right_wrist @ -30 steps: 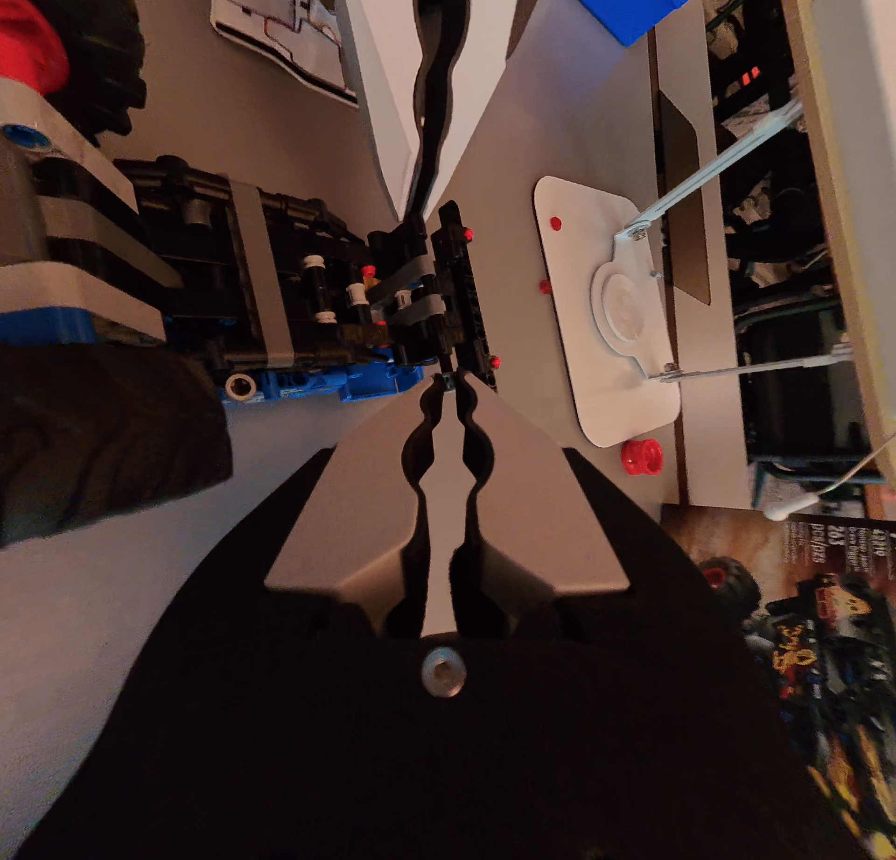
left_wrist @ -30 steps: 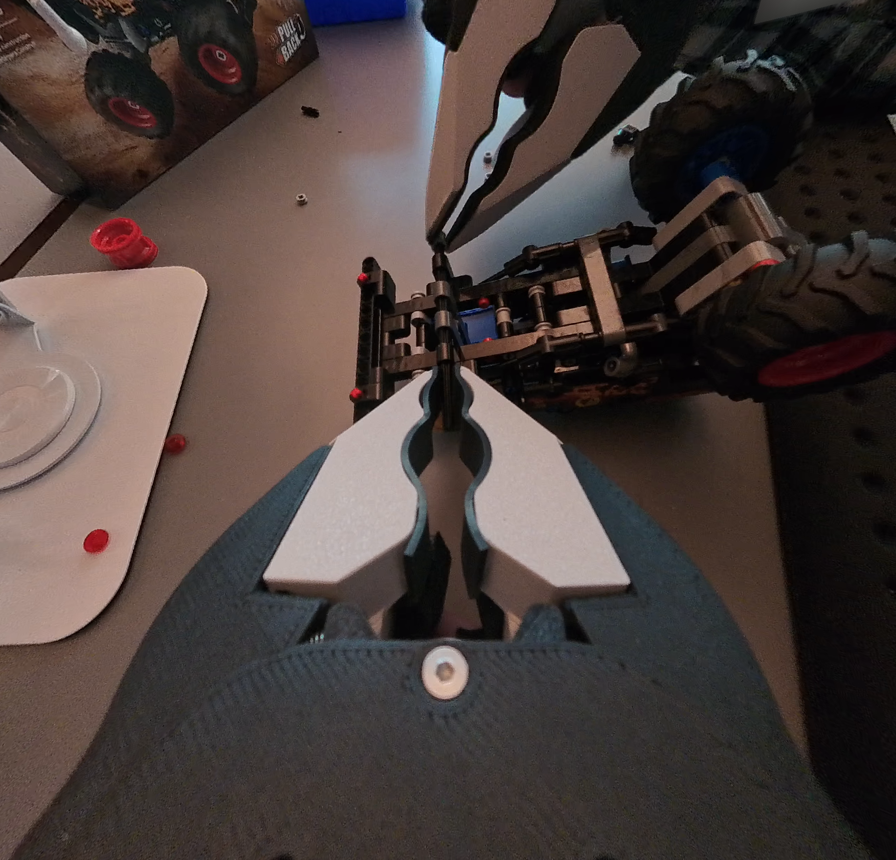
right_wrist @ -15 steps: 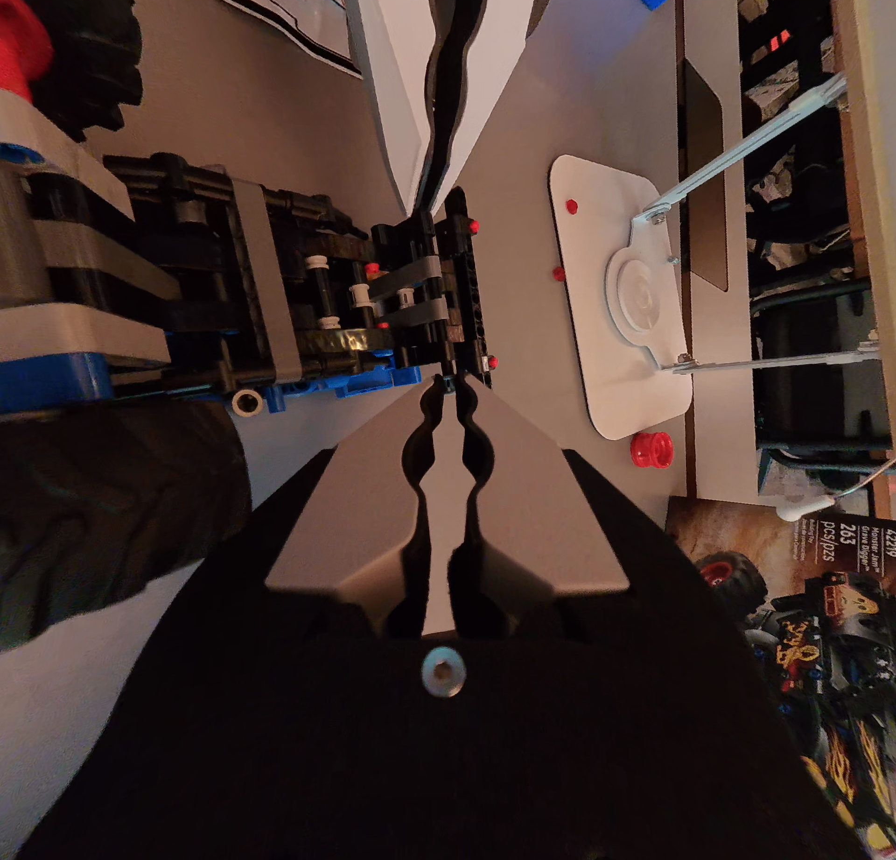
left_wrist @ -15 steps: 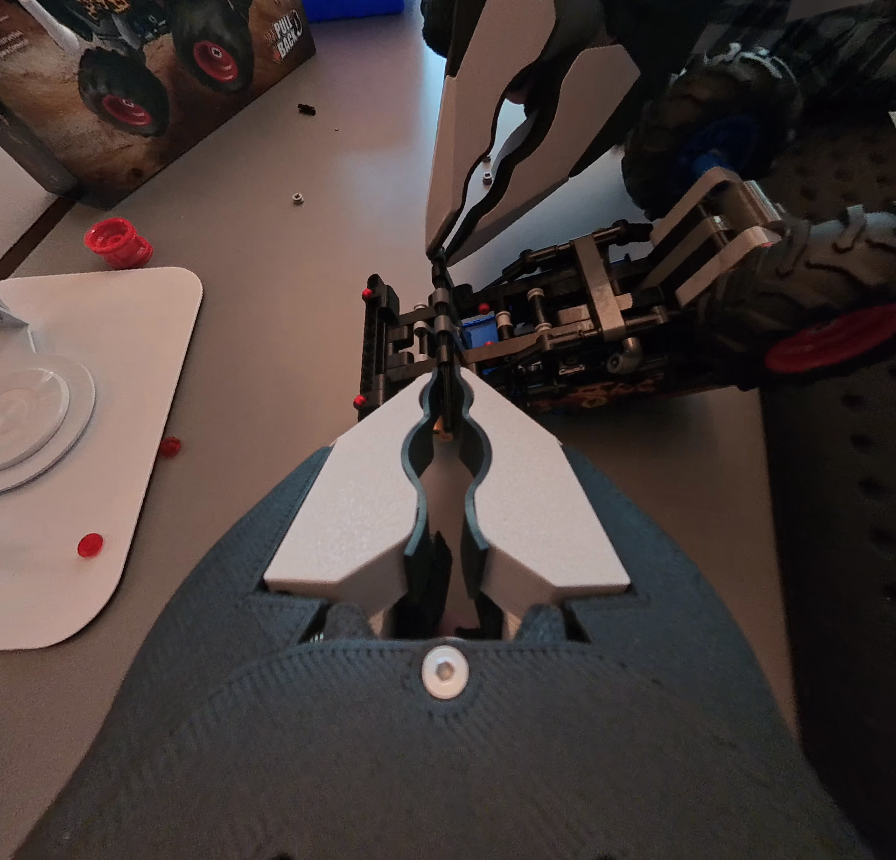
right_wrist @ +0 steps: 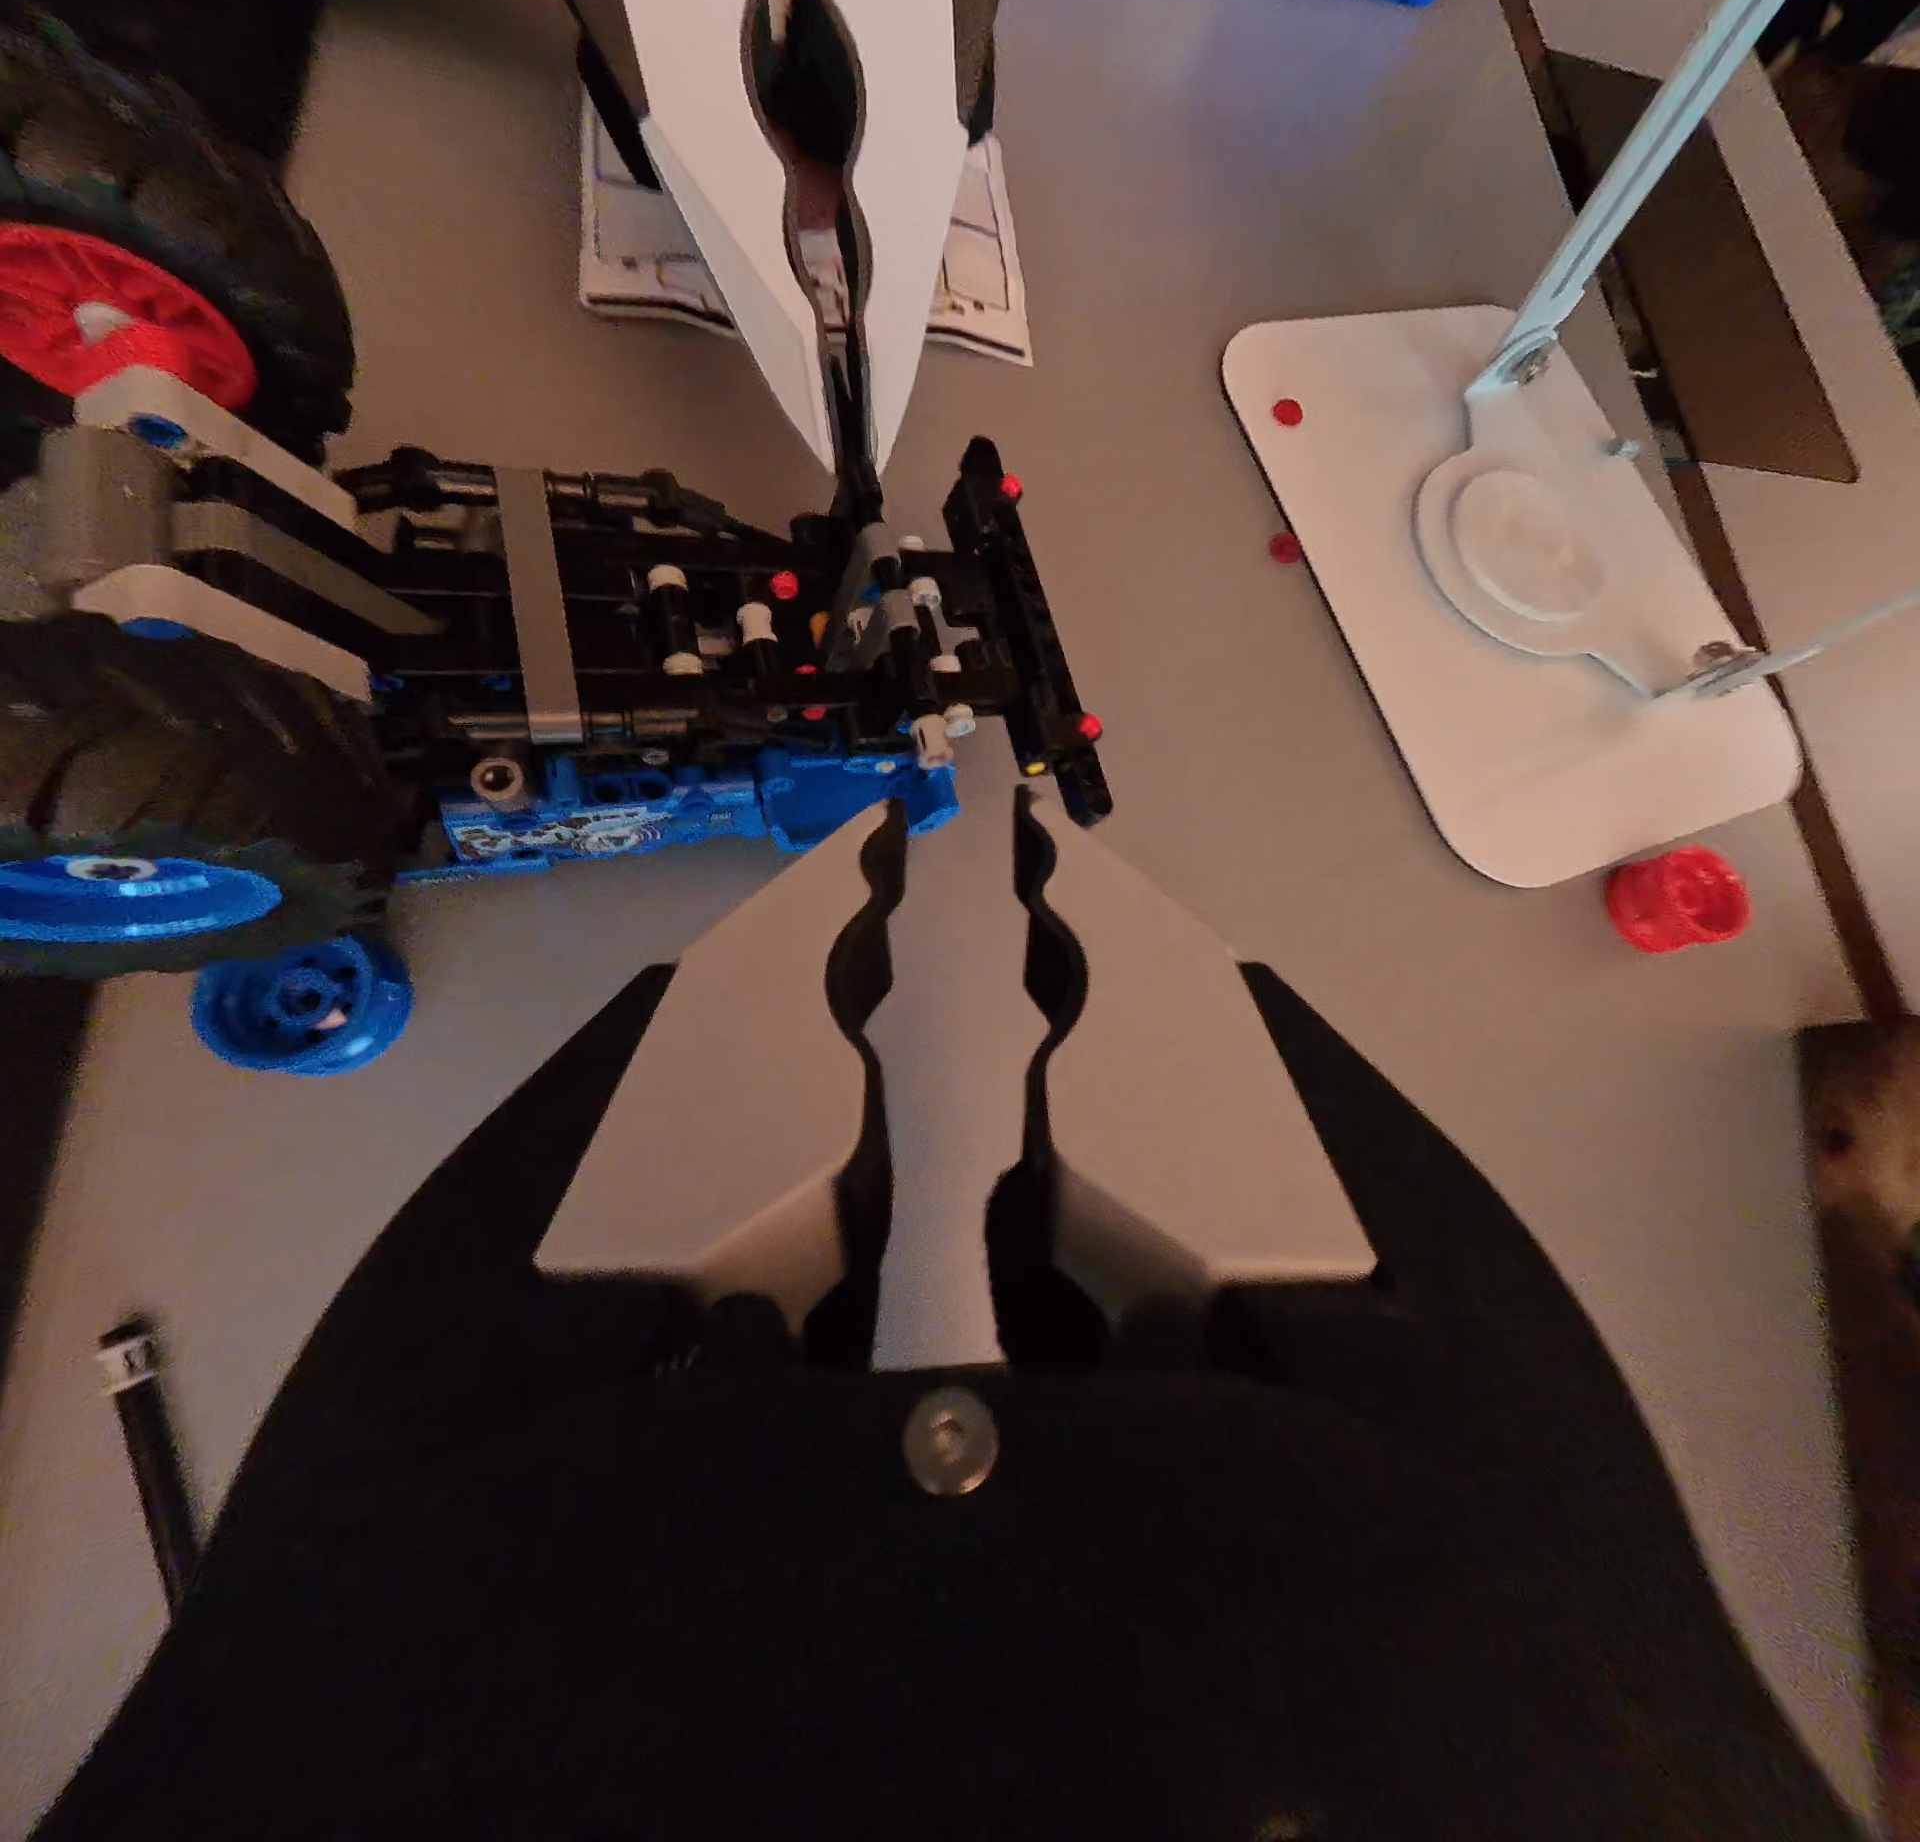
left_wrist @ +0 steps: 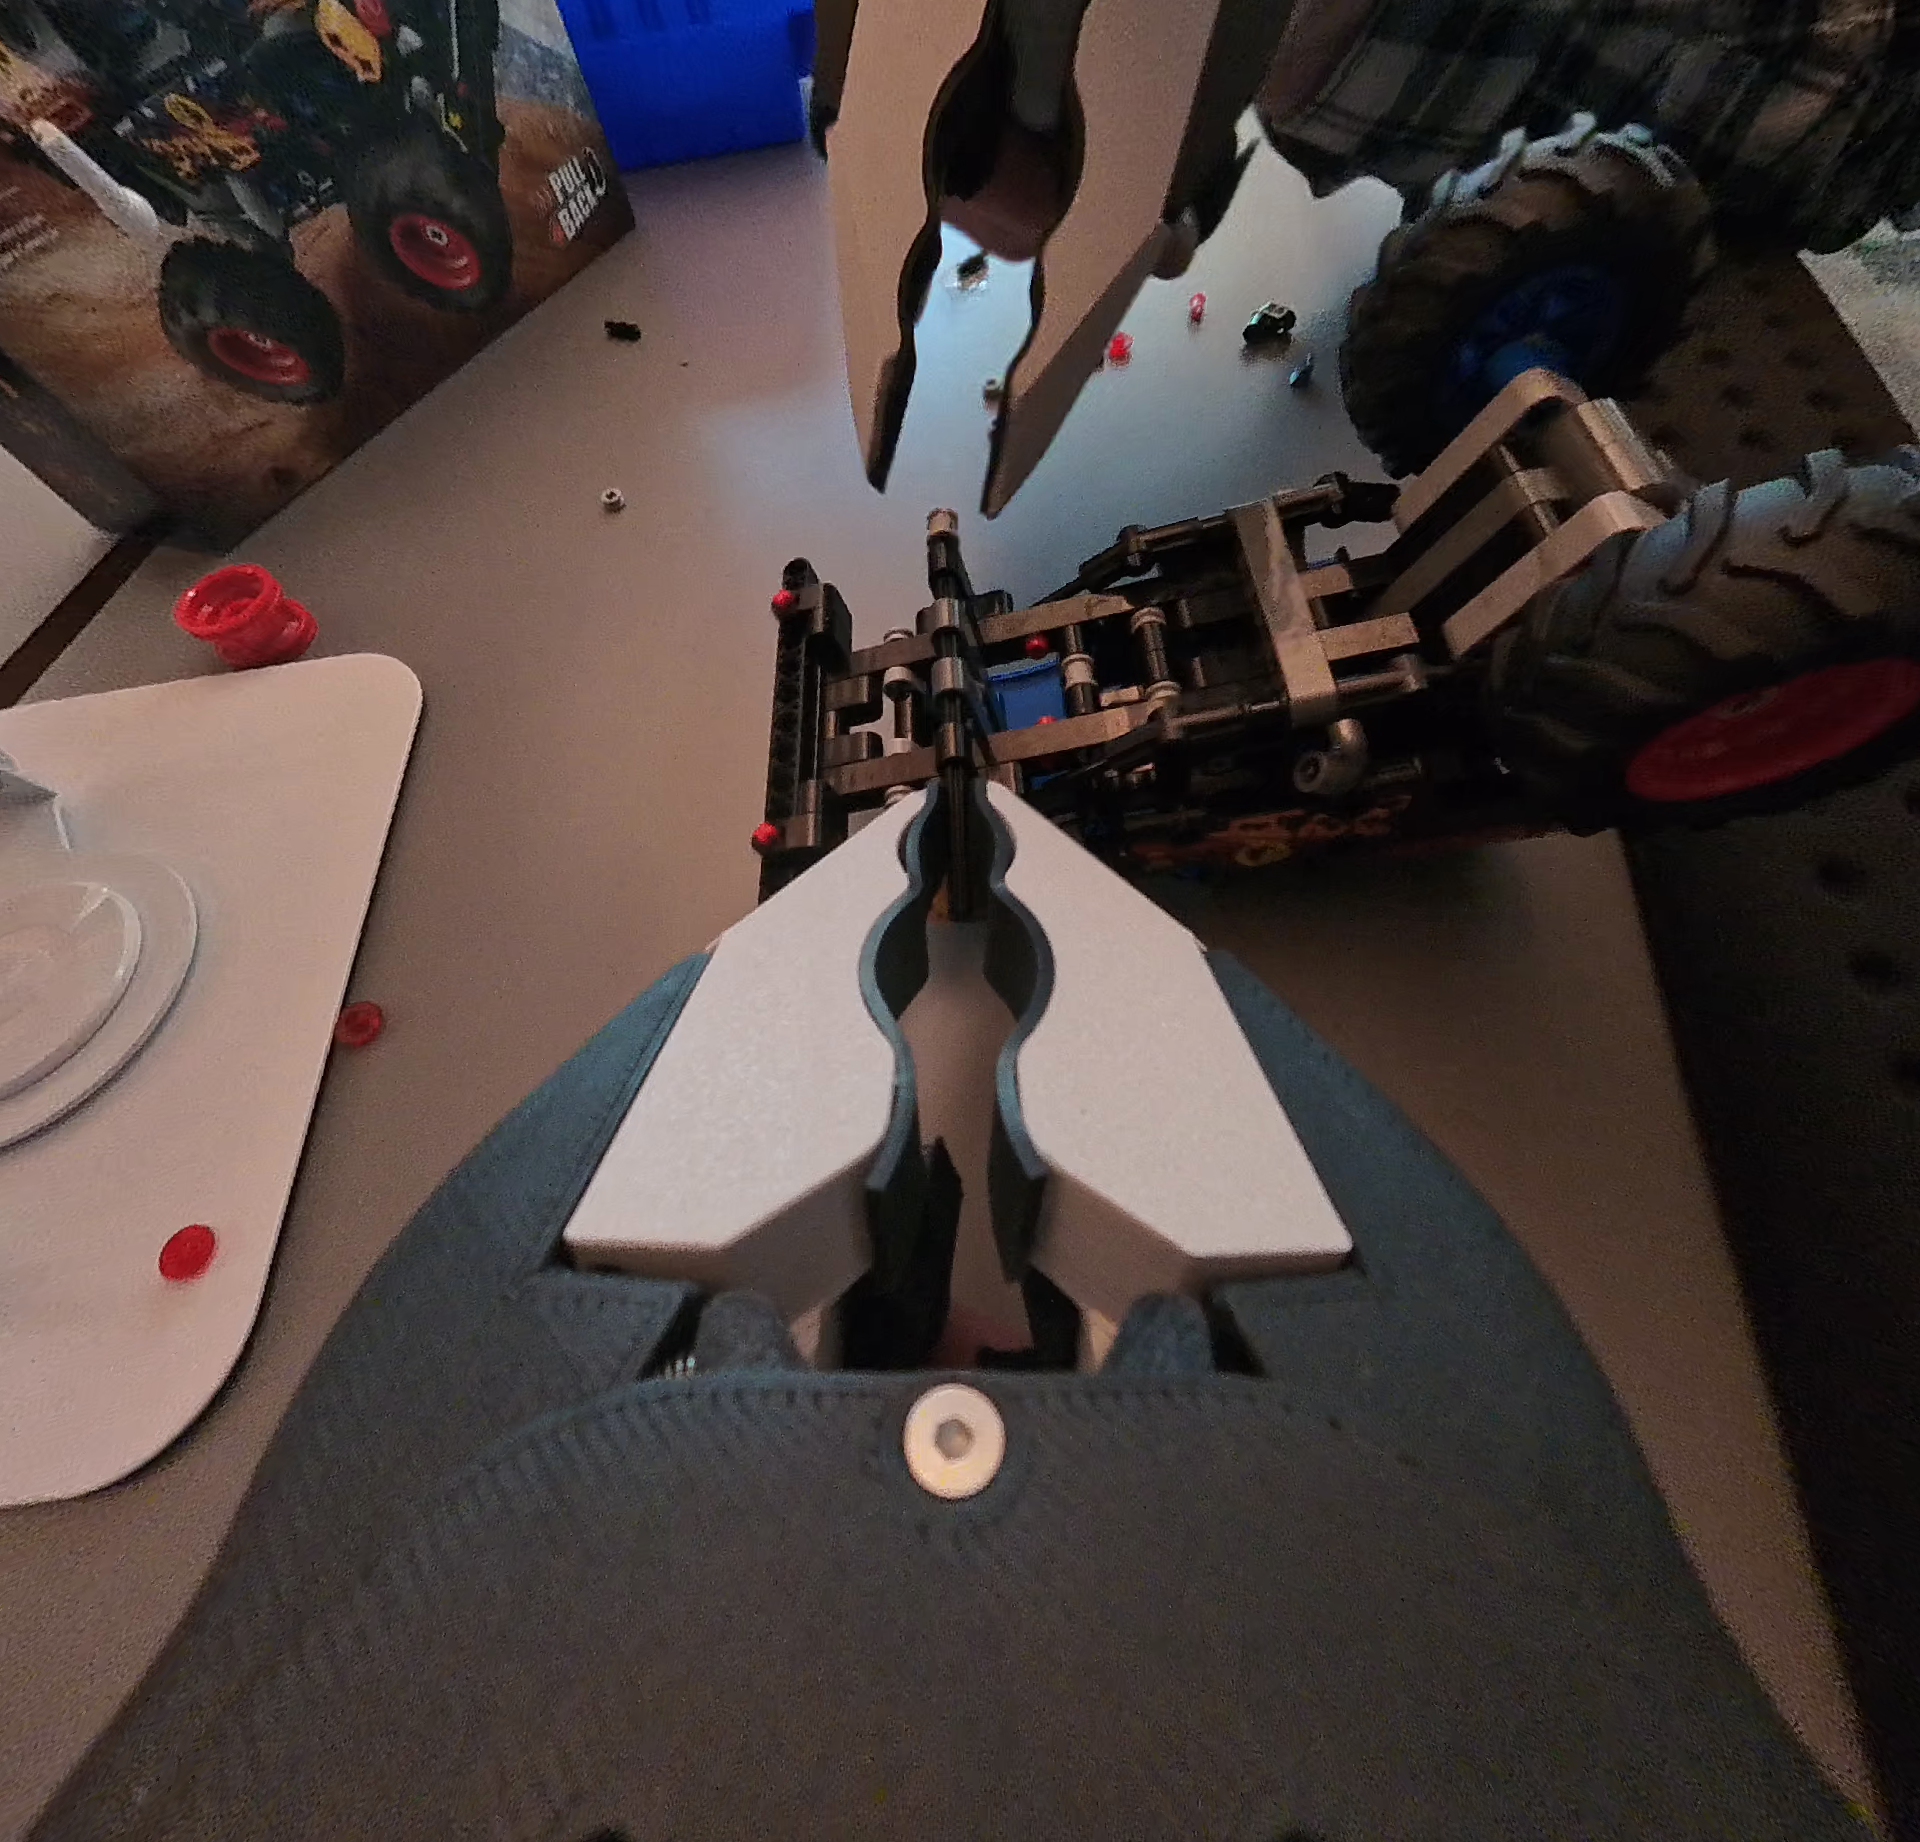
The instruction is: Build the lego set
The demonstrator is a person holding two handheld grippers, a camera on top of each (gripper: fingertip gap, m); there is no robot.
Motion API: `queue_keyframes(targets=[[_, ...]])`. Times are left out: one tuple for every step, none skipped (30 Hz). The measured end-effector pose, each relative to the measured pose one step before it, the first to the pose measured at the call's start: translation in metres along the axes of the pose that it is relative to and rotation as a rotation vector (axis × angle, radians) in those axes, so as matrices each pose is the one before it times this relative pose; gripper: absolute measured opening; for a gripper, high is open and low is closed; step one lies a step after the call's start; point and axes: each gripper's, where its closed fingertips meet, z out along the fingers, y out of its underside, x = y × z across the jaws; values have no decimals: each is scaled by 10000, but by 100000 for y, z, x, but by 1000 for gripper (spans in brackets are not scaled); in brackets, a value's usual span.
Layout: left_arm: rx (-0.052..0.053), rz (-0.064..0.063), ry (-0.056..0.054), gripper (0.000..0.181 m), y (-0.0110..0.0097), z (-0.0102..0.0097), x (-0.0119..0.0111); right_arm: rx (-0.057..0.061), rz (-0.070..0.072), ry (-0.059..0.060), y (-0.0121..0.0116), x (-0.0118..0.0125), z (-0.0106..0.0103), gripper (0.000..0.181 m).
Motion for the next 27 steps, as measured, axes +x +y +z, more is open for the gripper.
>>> queue_keyframes(targets=[[95, 25, 68, 4, -127, 62, 35, 330, 302, -276, -195, -193, 19, 13], [96, 17, 82, 4, -168, 74, 54, 339, 382, -356, -226, -285, 161, 10], [87, -9, 78, 4, -151, 88, 44, 161, 299, -228, 38, -108, 248, 11], [26, -10, 35, 4, -27, 103, -24, 75, 110, -144, 115, -83, 165, 8], [-6, 34, -7, 4, 58, 80, -51, 126, 61, -121, -21, -110, 50, 5], [22, 15, -5, 4, 32, 50, -35, 164, 137, -127, -126, -114, -30, 5], [65, -44, 33, 4, -43, 3, 25, 120, 111, -103, -76, -90, -52, 4], [67, -64, 33, 4, -63, 17, 27, 88, 34, -43, -2, -34, -36, 4], [23, -36, 0, 4, 10, 28, -13, 63, 61, -28, 51, -11, 11, 4], [-40, -3, 4, 4, 94, 58, -5, 31, 58, -27, 94, -4, 48, 4], [-43, 11, -8, 4, 77, 46, 3, 9, -50, 37, 78, 15, 50, 4], [-15, 8, -41, 3, 16, 17, -32, -9, -54, 63, 74, 53, 45, 4], [-11, -18, -26, 3, 20, -19, -8, 28, 34, 16, 4, 43, 46, 4], [11, -38, -9, 3, 0, -47, 22, 100, 57, -39, -67, -9, 27, 3], [76, -112, 27, 3, -74, -30, 51, 116, 74, -83, -65, -59, -26, 3], [68, -135, 30, 3, -49, 6, 46, 104, 60, -70, -58, -30, -41, 3], [3, -76, -19, 3, 11, -1, -29, 54, -45, 40, -62, 21, -6, 3], [-22, -45, -15, 3, -3, -12, -15, -63, -129, 115, 1, 37, 27, 2], [-58, -18, -47, 3, 34, 11, -29, -87, -115, 124, -1, 65, 24, 2], [-45, 0, -73, 3, 40, 12, -53, -31, -56, 101, -14, 72, 29, 2], [16, -90, 10, 3, -19, -14, 9, -46, -34, 53, 56, 59, 59, 2], [8, -92, 17, 2, -36, 14, 15, -88, -85, 49, 82, 30, 56, 2], [-112, 95, -85, 3, 16, 64, -41, -60, -118, 13, 10, -51, 24, 2], [-16, 171, -20, 2, -186, 161, 151, 67, -49, -120, -218, -276, 40, 1], [-120, -1, 53, 3, 65, 70, 127, -28, -60, -38, -10, -137, 48, 1], [-77, -32, -26, 3, 176, 75, -21, -122, -21, 77, 244, 124, 120, 2], [-296, 43, -125, 3, 473, 217, -114, -145, 52, 115, 334, 235, 215, 2]])
